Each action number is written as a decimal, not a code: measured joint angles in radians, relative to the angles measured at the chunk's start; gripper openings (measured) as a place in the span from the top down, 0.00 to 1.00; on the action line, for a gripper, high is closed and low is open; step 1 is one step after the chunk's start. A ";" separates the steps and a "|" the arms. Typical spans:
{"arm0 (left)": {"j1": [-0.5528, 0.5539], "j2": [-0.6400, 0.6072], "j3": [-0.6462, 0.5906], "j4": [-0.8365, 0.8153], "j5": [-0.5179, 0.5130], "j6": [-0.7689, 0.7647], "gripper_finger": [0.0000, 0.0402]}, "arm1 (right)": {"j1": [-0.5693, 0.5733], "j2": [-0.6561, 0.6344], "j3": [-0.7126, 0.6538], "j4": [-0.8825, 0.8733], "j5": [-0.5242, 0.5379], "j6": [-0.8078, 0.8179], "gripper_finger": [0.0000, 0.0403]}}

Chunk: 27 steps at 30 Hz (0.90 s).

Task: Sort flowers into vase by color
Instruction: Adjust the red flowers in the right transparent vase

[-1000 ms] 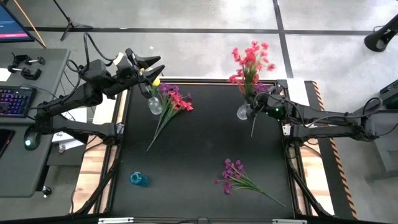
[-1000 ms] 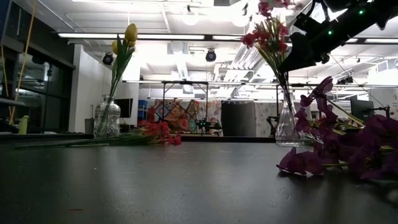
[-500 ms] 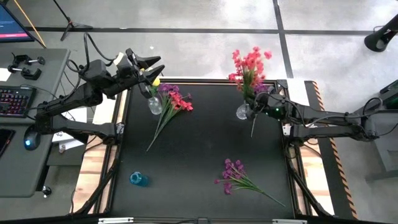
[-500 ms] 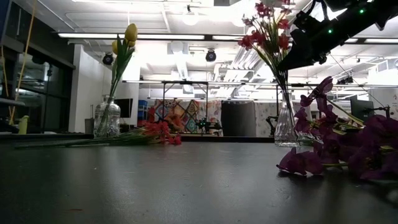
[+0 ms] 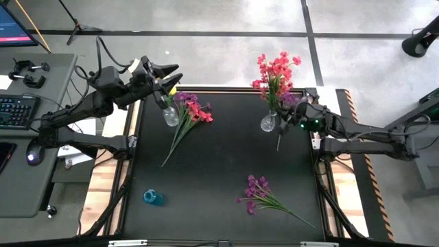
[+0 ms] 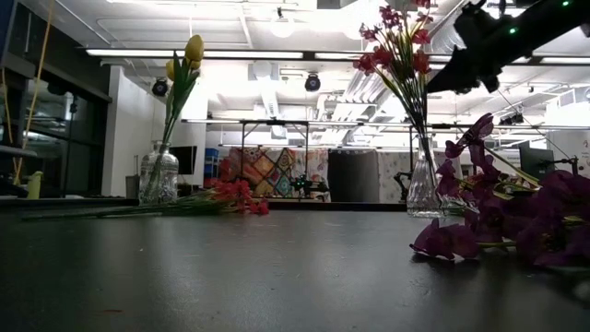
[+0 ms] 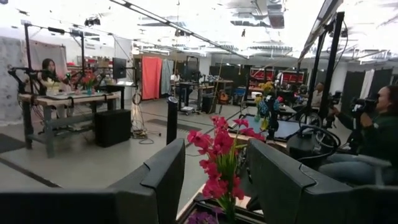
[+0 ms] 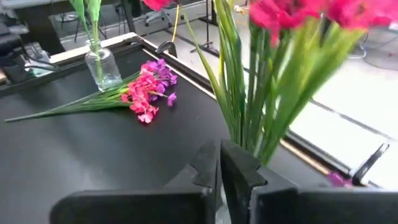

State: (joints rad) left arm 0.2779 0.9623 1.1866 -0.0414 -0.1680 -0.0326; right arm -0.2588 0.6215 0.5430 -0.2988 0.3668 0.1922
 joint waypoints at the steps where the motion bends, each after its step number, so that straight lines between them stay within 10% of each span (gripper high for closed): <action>1: 0.000 0.000 0.000 0.000 0.000 -0.008 0.59 | 0.000 -0.015 0.000 -0.020 -0.003 0.020 0.97; 11: -0.030 0.174 0.000 -0.058 0.093 -0.181 0.63 | -0.003 -0.141 0.000 -0.178 -0.026 0.099 0.99; 19: -0.100 0.459 0.000 -0.003 0.109 -0.177 0.93 | -0.003 -0.144 0.000 -0.252 0.030 0.238 1.00; 27: -0.120 0.796 0.000 0.345 0.195 -0.207 1.00 | -0.054 -0.076 0.000 -0.284 0.000 0.516 1.00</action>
State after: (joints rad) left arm 0.1578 1.7587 1.1862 0.3036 0.0266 -0.2391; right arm -0.3129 0.5460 0.5430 -0.5828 0.3667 0.7077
